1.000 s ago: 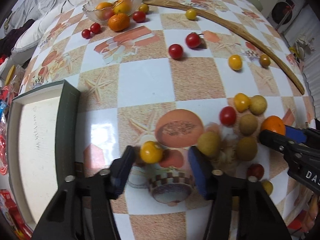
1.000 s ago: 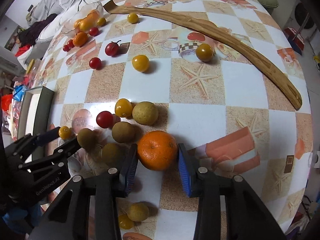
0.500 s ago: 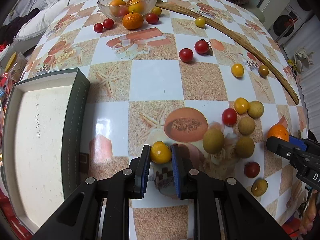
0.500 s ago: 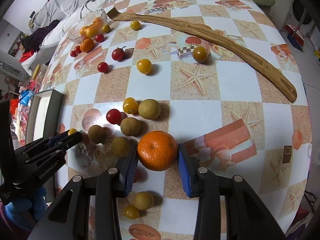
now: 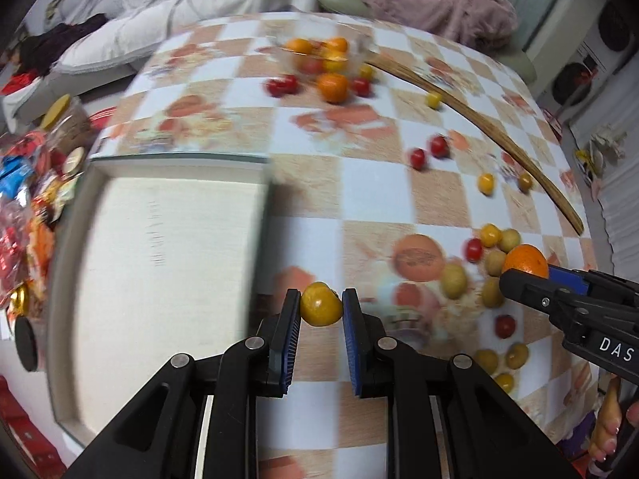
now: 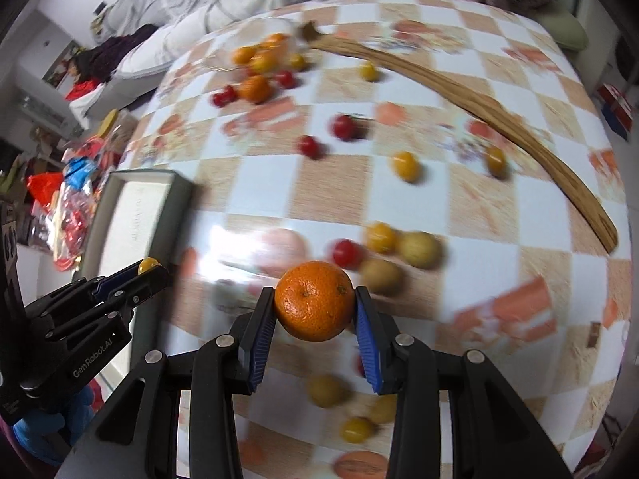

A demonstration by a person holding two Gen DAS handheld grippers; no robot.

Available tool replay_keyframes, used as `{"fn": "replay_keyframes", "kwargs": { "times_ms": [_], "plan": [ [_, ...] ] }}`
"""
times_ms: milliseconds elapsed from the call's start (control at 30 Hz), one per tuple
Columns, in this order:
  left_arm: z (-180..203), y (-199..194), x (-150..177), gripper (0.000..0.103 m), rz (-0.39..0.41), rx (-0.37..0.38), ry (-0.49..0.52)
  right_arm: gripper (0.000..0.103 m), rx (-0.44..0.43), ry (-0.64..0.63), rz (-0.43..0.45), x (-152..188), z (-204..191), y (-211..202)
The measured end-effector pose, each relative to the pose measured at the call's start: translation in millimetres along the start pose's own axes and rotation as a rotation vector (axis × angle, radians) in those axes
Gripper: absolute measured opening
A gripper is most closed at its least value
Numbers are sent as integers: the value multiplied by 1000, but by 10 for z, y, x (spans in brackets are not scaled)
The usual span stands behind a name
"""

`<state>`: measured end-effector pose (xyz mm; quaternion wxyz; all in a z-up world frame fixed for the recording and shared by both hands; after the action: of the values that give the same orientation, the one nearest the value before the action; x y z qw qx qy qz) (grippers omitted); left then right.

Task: Organize fruits
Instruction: 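Carry both fruits into the white tray and open both tools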

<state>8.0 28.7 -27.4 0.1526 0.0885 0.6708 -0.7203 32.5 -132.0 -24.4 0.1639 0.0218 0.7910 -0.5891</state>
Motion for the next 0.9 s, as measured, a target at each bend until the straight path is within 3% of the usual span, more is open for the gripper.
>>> {"fn": "replay_keyframes", "kwargs": {
  "times_ms": [233, 433, 667, 833, 900],
  "plan": [
    [-926, -75, -5, 22, 18, -118, -110, 42, -67, -86, -30, -228, -731, 258],
    [-1575, 83, -85, 22, 11, -211, -164, 42, -98, -170, -52, -481, -1322, 543],
    [-1888, 329, -224, 22, -6, -238, -188, 42, -65, -248, -97, -668, -1737, 1000],
    [-1972, 404, -236, 23, -14, -259, -187, 43, -16, -353, -79, -746, -1959, 1085],
    [-1993, 402, -237, 23, -13, -248, -185, 43, -39, -358, -81, -775, -2019, 1083]
  ]
}}
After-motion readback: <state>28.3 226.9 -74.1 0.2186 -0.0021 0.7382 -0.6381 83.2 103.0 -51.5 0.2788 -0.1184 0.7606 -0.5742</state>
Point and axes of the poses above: each gripper's, at about its wrist camera, not at the fingertips, and y roughly the way its jaws point, z to its right, x to its underside, the point moved 6 cm from there along y, roughly the way its jaws point, and after that the axes turned 2 degrees about -y, right-handed, at the moved point
